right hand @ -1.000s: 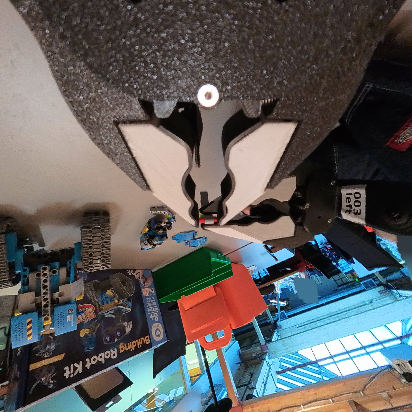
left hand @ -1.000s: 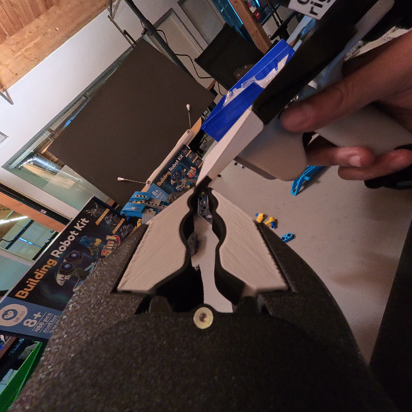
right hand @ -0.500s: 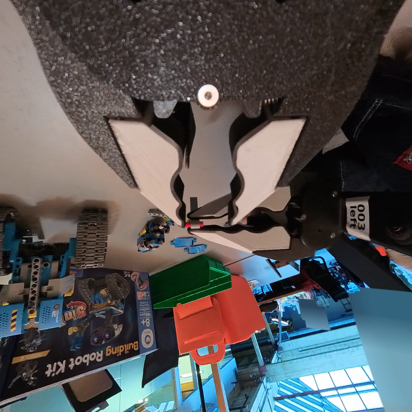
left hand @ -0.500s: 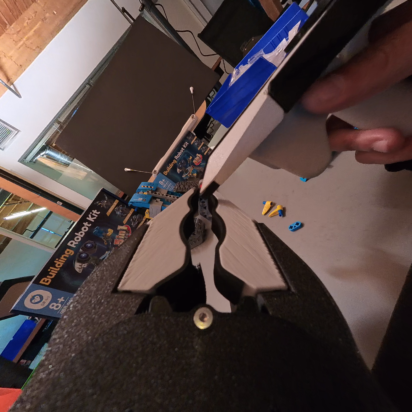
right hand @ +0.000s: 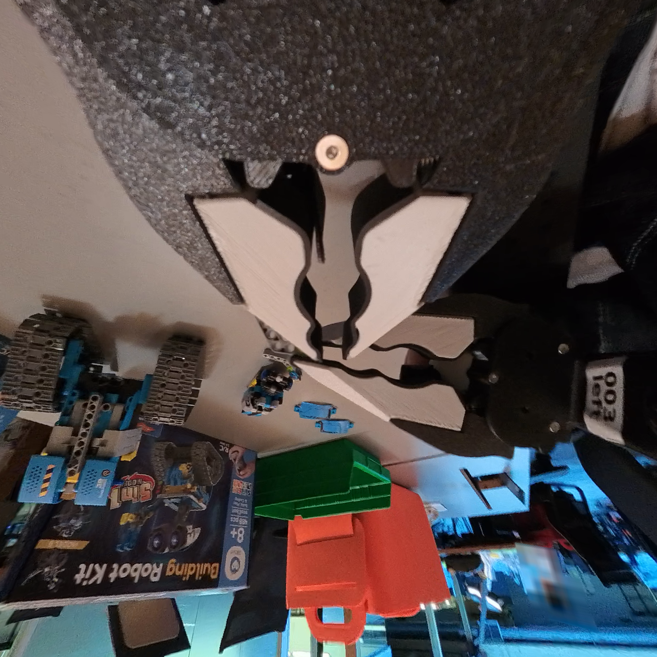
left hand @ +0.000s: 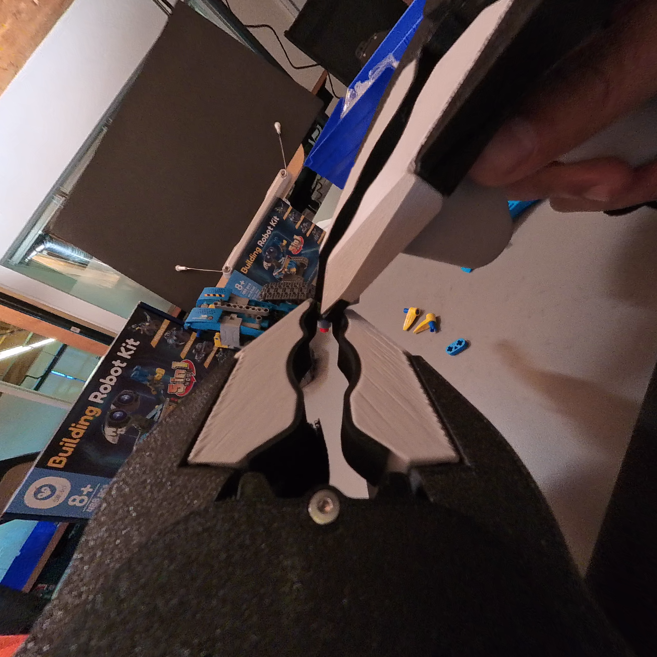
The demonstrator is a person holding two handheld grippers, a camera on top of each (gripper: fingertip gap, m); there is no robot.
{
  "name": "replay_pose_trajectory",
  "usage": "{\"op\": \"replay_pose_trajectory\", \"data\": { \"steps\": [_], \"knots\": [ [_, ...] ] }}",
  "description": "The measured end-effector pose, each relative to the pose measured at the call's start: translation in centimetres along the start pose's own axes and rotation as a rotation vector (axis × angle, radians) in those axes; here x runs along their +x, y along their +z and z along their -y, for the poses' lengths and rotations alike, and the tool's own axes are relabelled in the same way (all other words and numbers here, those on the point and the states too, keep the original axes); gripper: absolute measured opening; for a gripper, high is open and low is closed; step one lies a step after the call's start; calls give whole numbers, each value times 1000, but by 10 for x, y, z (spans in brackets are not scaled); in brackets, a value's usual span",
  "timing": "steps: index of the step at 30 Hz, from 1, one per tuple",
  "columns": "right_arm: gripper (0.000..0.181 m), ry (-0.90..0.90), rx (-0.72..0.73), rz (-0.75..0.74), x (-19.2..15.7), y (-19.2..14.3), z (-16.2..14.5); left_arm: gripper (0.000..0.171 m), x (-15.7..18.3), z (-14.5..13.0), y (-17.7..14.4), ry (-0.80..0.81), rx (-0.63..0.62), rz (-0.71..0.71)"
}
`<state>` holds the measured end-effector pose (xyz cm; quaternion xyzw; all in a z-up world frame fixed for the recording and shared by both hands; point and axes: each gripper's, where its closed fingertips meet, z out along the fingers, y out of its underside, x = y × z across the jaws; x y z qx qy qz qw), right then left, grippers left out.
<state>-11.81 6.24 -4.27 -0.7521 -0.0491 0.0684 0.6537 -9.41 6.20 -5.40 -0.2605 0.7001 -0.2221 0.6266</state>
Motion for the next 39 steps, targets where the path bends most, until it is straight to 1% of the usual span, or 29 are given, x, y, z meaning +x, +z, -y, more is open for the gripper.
{"op": "replay_pose_trajectory", "data": {
  "steps": [1, 2, 3, 4, 5, 6, 7, 8, 9, 10, 11, 13, 14, 15, 16, 17, 19, 21, 22, 23, 24, 25, 28, 31, 33, 34, 36, 37, 39],
  "knots": [
    [3, 27, 36, -12, 5, -5, 5, 6, -1, 3, -1, -21, 20, -7],
    [3, 62, 89, -25, 12, -11, 13, 6, 0, 6, -3, -59, 47, -28],
    [6, 126, 126, -19, 20, -17, 17, 6, 0, 10, -5, -95, 86, -51],
    [20, 216, 139, 17, 25, -19, 17, 6, 0, 17, -9, -135, 139, -77],
    [37, 318, 132, 74, 29, -19, 15, 6, 1, 25, -13, -187, 195, -118],
    [45, 408, 111, 144, 28, -18, 10, 6, 1, 30, -16, -238, 239, -155],
    [48, 482, 94, 218, 25, -19, 7, 6, 0, 34, -19, -273, 272, -173],
    [44, 538, 86, 303, 18, -21, 7, 6, -3, 36, -22, -300, 298, -180],
    [32, 578, 66, 373, 11, -22, 6, 7, -4, 37, -23, -328, 316, -194],
    [25, 610, 49, 425, 6, -23, 5, 6, -5, 37, -24, -351, 324, -206],
    [24, 635, 49, 449, 3, -23, 6, 6, -6, 37, -24, -368, 329, -215],
    [20, 643, 42, 476, -2, -23, 5, 7, -3, 39, -25, -394, 345, -251],
    [19, 637, 54, 460, 1, -23, 6, 7, -3, 38, -24, -409, 343, -261],
    [21, 630, 81, 443, 4, -25, 10, 7, -2, 38, -24, -425, 340, -279],
    [29, 618, 101, 409, 10, -26, 12, 6, 0, 37, -23, -447, 335, -303],
    [32, 580, 111, 351, 17, -26, 12, 6, 2, 36, -22, -471, 326, -327],
    [25, 413, 113, 259, 19, -28, 13, 6, 8, 35, -22, -546, 314, -406],
    [23, 254, 5, 223, 12, -24, -5, 6, 11, 35, -21, -685, 301, -507],
    [21, 255, -9, 223, 12, -24, -8, 5, 12, 33, -21, -750, 292, -552],
    [18, 284, -23, 264, 9, -26, -9, 6, 12, 31, -20, -809, 288, -580],
    [8, 327, -21, 323, 4, -28, -7, 6, 9, 32, -21, -862, 299, -602],
    [9, 355, -16, 341, 3, -28, -6, 6, 6, 32, -21, -899, 308, -613],
    [15, 337, -40, 317, 3, -24, -11, 6, 5, 28, -19, -950, 294, -627],
    [9, 365, -92, 314, 3, -19, -20, 6, 6, 27, -17, -996, 287, -647],
    [5, 451, -107, 281, 11, -14, -25, 9, 7, 26, -16, -1048, 281, -673],
    [5, 531, -87, 275, 16, -13, -24, 17, 5, 25, -14, -1074, 279, -669],
    [5, 664, -48, 326, 18, -15, -20, 19, 1, 22, -13, -1102, 281, -657],
    [5, 677, -44, 335, 18, -16, -19, 19, -1, 21, -13, -1108, 281, -648],
    [5, 648, -46, 341, 14, -16, -18, 19, -1, 20, -12, -1094, 279, -634]
  ]
}}
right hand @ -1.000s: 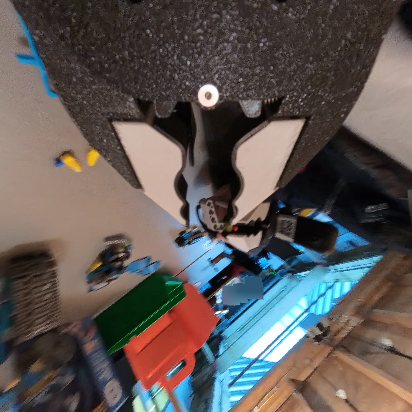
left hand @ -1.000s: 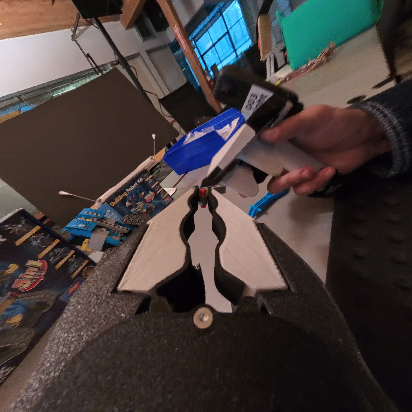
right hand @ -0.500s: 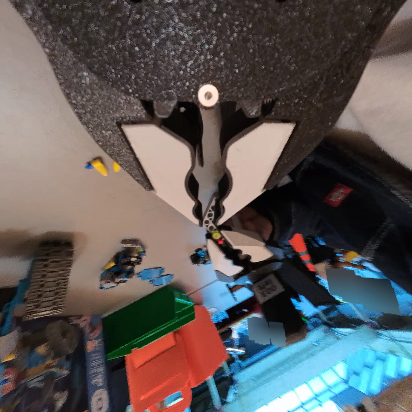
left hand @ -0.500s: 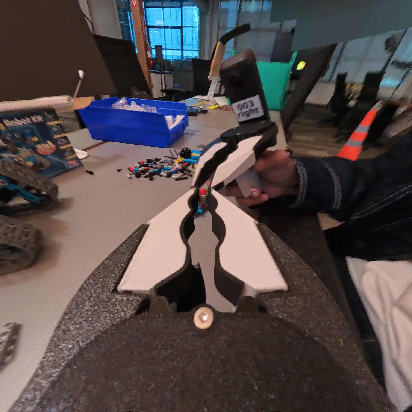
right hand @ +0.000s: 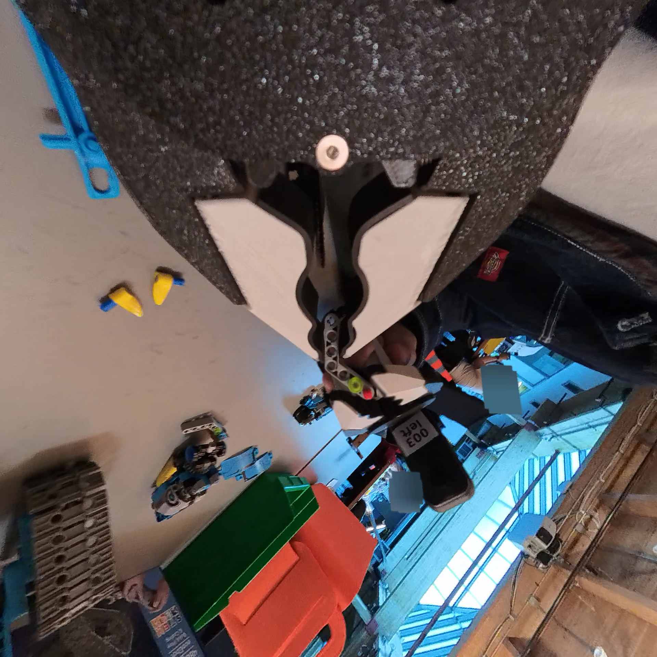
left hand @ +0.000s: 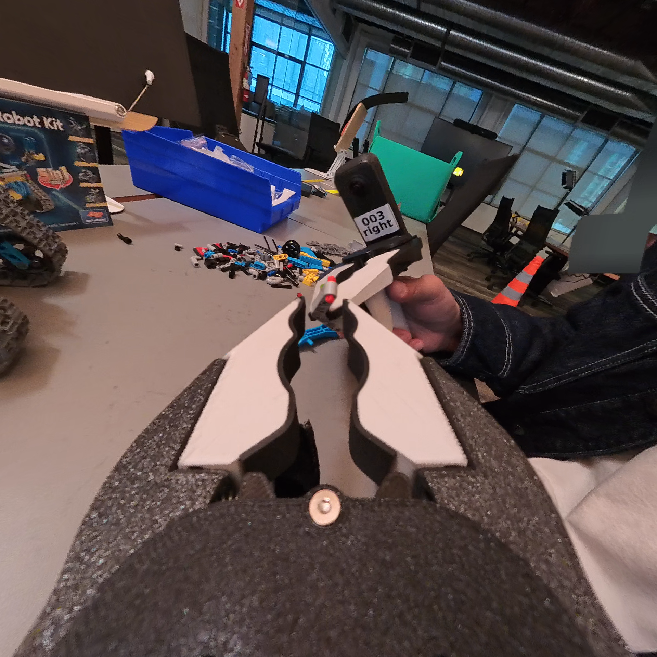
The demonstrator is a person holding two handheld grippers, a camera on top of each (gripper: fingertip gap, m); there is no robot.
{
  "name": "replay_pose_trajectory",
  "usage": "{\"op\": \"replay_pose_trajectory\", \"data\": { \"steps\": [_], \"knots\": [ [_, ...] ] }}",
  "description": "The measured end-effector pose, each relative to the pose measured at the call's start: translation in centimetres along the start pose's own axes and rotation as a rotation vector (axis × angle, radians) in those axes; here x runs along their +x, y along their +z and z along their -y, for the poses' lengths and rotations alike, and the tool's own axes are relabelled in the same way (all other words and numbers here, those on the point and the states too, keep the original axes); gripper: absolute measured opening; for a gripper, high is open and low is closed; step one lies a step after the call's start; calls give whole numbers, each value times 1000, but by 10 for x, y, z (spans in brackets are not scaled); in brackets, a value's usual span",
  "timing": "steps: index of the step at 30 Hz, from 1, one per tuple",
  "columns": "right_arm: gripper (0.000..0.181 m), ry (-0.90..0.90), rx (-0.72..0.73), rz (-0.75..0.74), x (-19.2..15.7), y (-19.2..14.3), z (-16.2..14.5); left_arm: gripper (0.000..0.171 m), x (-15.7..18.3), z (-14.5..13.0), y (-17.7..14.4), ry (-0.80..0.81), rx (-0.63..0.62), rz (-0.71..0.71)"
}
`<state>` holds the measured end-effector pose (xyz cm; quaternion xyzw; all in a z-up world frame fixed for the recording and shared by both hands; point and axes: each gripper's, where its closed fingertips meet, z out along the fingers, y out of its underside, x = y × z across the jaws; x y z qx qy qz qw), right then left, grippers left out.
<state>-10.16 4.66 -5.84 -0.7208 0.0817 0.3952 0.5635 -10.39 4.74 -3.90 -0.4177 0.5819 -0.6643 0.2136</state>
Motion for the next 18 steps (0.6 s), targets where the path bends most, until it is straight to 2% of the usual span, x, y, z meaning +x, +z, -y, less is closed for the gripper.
{"op": "replay_pose_trajectory", "data": {
  "steps": [3, 13, 18],
  "knots": [
    [6, 12, -14, 15, -3, 3, -3, 7, 4, 0, 0, 55, 0, 2],
    [6, -32, -50, 14, -7, 5, -9, 7, 11, 0, 0, 96, 1, -11],
    [6, -4, -49, 35, -8, 4, -9, 13, 14, 0, 2, 110, -2, -20]
  ]
}}
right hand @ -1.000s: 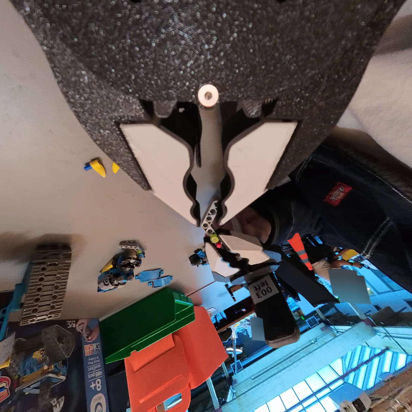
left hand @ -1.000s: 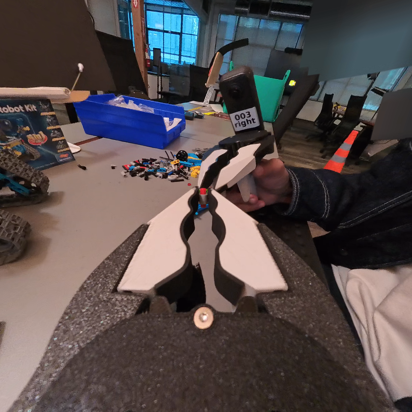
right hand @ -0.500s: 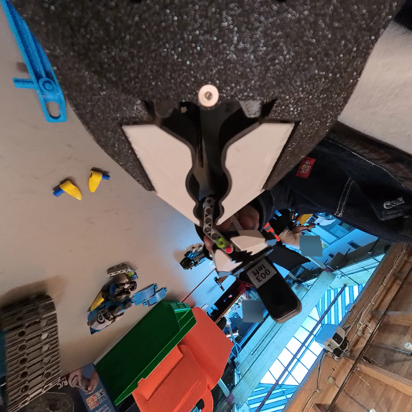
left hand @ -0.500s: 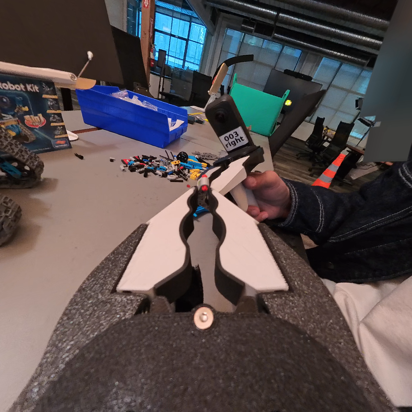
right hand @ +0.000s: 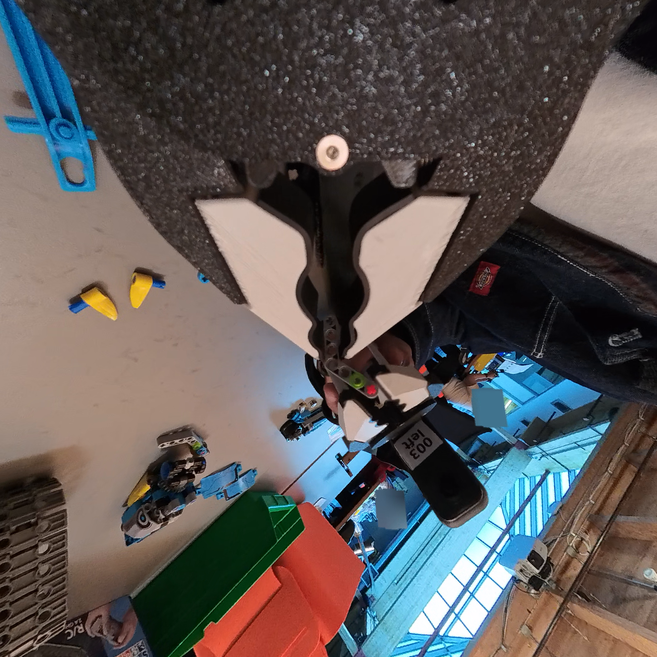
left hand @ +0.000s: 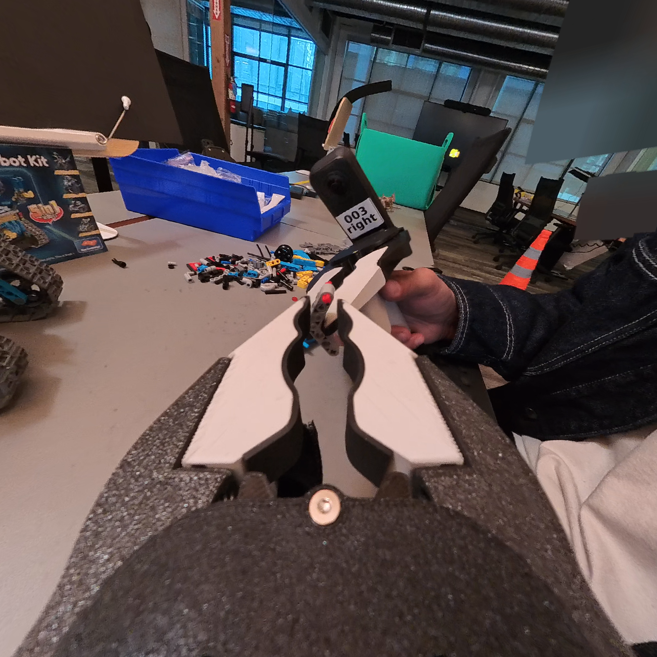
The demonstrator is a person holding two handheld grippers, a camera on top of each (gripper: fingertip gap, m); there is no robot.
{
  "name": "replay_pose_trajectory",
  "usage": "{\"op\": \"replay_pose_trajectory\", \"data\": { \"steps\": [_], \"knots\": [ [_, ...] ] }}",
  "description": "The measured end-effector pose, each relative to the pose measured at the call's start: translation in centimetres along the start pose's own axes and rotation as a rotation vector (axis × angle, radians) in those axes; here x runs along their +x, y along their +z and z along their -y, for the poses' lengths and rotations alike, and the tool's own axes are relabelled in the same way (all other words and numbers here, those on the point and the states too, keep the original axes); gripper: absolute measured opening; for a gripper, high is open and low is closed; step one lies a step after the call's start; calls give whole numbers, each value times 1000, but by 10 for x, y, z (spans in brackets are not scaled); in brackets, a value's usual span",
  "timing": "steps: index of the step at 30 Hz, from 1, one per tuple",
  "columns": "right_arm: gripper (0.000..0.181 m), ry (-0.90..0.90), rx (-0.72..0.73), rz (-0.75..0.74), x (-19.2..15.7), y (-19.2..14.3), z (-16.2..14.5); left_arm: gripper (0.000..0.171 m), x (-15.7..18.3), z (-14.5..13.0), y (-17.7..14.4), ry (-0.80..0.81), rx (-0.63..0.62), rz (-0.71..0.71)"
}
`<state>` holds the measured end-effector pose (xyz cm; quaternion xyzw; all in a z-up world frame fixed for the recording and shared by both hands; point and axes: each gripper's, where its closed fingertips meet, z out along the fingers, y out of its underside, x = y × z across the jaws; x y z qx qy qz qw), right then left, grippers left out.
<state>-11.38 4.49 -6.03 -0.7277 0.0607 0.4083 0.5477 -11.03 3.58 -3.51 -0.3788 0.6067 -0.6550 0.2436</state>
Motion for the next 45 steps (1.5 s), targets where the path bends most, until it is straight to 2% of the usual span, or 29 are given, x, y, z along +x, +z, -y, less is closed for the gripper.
{"op": "replay_pose_trajectory", "data": {
  "steps": [6, 11, 14, 17, 25, 30, 37, 43, 45],
  "knots": [
    [7, 2, -13, 32, -5, 1, -2, 7, 1, 0, -2, 27, 4, -2],
    [20, -113, 63, 9, -11, -6, 12, 6, -8, 7, -8, -195, 62, -73],
    [21, -199, 118, -15, -15, -9, 21, 6, -4, 12, -11, -320, 108, -159],
    [21, -197, 130, -6, -17, -10, 23, 6, 2, 5, -7, -399, 74, -226],
    [6, -194, 73, 16, -20, -5, 13, 5, 8, 0, -3, -372, 37, -231],
    [5, -178, 57, 33, -21, -6, 11, 6, 8, 0, -2, -328, 31, -200],
    [5, -166, 31, 111, -33, -7, 7, 5, 20, 4, -4, -286, 43, -258],
    [5, -152, 11, 130, -35, -6, 4, 17, 21, 4, -5, -371, 37, -312],
    [5, -175, -12, 108, -33, -3, -1, 6, 22, 4, -5, -337, 38, -299]
  ]
}}
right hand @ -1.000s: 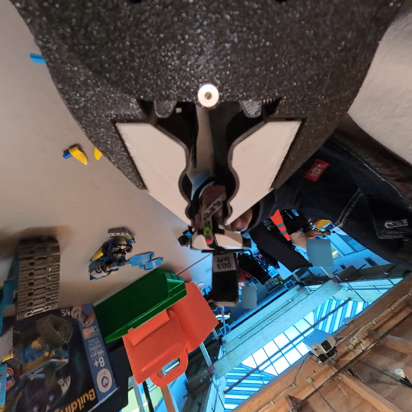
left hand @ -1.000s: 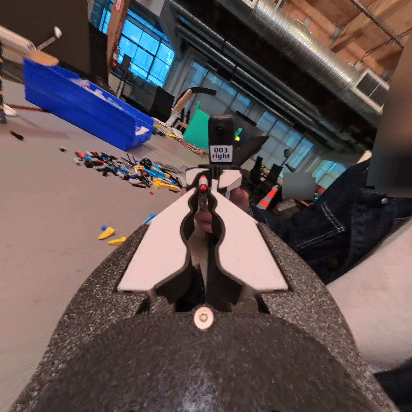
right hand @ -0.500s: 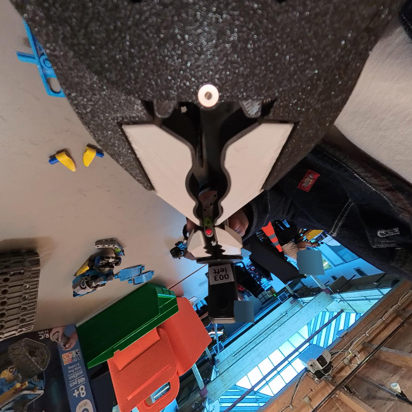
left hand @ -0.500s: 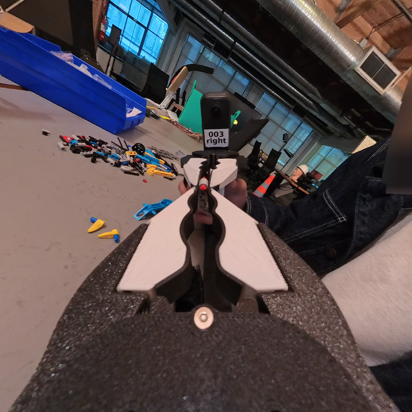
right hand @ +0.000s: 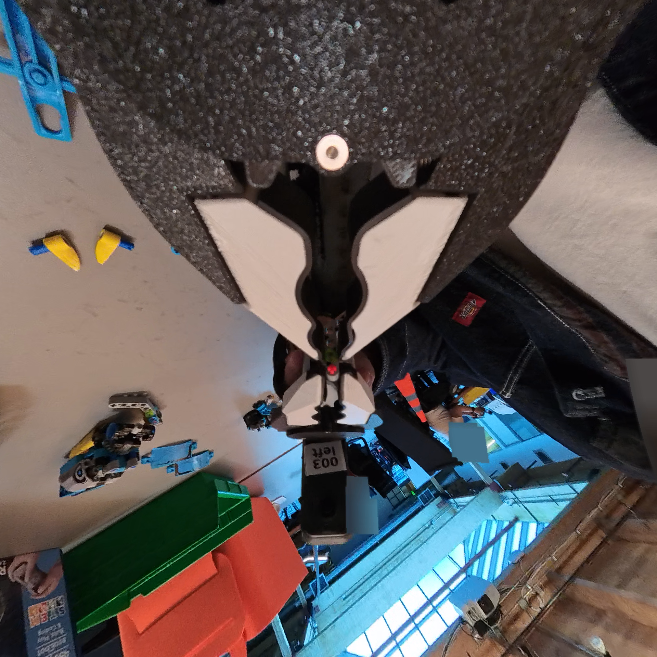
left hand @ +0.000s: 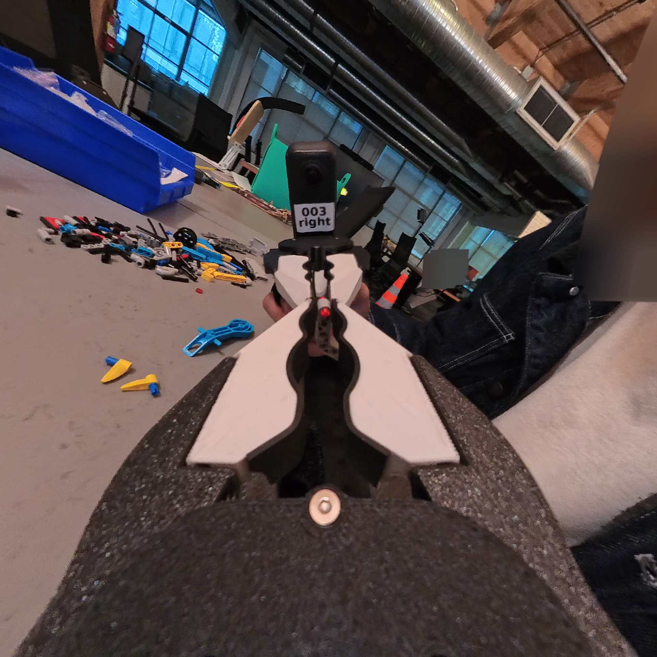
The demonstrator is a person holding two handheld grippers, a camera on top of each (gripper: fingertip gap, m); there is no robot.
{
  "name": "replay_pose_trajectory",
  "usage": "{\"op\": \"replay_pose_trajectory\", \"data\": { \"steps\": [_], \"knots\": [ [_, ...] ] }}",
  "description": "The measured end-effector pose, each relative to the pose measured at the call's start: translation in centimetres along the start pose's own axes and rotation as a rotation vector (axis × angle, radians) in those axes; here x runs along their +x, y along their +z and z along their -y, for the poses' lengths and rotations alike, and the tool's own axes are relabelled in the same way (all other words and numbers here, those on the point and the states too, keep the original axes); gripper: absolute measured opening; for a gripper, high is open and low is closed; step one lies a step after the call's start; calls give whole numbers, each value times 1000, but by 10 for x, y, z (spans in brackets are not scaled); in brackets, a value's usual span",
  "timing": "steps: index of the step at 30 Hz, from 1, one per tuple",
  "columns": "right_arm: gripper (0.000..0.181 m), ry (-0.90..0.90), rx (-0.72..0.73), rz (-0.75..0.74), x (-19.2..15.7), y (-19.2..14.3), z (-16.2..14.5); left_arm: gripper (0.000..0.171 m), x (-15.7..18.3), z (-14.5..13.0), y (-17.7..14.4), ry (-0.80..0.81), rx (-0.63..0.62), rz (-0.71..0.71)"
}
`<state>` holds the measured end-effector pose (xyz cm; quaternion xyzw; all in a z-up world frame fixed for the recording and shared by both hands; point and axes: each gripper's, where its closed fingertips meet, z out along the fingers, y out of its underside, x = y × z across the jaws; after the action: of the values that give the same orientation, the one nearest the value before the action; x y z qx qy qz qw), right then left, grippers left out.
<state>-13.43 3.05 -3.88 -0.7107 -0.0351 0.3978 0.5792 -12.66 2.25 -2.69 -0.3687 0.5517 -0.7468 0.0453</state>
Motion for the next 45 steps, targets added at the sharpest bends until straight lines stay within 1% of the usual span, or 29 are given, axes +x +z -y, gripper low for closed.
{"op": "replay_pose_trajectory", "data": {
  "steps": [2, 4, 6, 9, 10, 11, 12, 13, 14, 15, 16, 19, 20, 21, 24, 26, 29, 30, 31, 33, 37, 39, 45],
  "knots": [
    [5, -8, 9, -18, 2, -1, 2, 6, -2, 0, 0, 20, -7, 25],
    [4, -61, 9, -85, 8, -1, 2, 5, -8, -1, -1, 75, -23, 82],
    [4, -147, 2, -174, 15, -2, 3, 5, -14, -1, -2, 106, -31, 130],
    [4, -347, -30, -337, 23, -3, 3, 5, -22, -1, -4, 125, -41, 182],
    [0, -379, -25, -374, 25, -5, 5, 5, -30, -1, -8, 120, -40, 233],
    [0, -403, 58, -334, 13, -10, 18, 5, -46, 1, -18, 115, -40, 325],
    [0, -370, 120, -312, 9, -19, 28, 5, -57, 7, -29, 96, -16, 372],
    [0, -336, 125, -322, 17, -26, 29, 5, -52, 18, -36, 78, 47, 338],
    [0, -295, 78, -333, 27, -27, 21, 5, -44, 24, -36, 93, 76, 296],
    [0, -245, 42, -307, 30, -24, 14, 5, -39, 23, -32, 117, 69, 277],
    [0, -224, 42, -296, 30, -20, 13, 5, -34, 19, -26, 121, 51, 246],
    [0, -248, 7, -304, 29, -10, 6, 5, -25, 10, -16, 123, 4, 190],
    [8, -253, 2, -308, 29, -8, 6, 5, -23, 7, -13, 119, -10, 177],
    [13, -253, 10, -298, 27, -7, 6, 5, -22, 5, -11, 120, -17, 174],
    [20, -221, -7, -266, 25, -3, 2, 5, -22, 0, -8, 113, -38, 170],
    [19, -210, -14, -275, 28, -2, 1, 5, -21, -2, -7, 106, -48, 160],
    [16, -205, -29, -271, 29, -1, -1, 5, -22, -6, -5, 94, -65, 160],
    [12, -215, -40, -274, 28, -1, -2, 5, -23, -7, -5, 86, -66, 163],
    [7, -238, -43, -287, 28, -1, -2, 5, -25, -7, -5, 84, -68, 172],
    [5, -296, -54, -342, 31, -1, -1, 5, -29, -8, -7, 90, -75, 197],
    [9, -281, -50, -395, 40, -5, 0, 5, -34, -11, -8, 119, -103, 236],
    [7, -261, -57, -400, 42, -5, -2, 5, -37, -13, -8, 135, -122, 258],
    [1, -298, -66, -428, 43, -5, -2, 5, -42, -17, -7, 198, -155, 303]
  ]
}}
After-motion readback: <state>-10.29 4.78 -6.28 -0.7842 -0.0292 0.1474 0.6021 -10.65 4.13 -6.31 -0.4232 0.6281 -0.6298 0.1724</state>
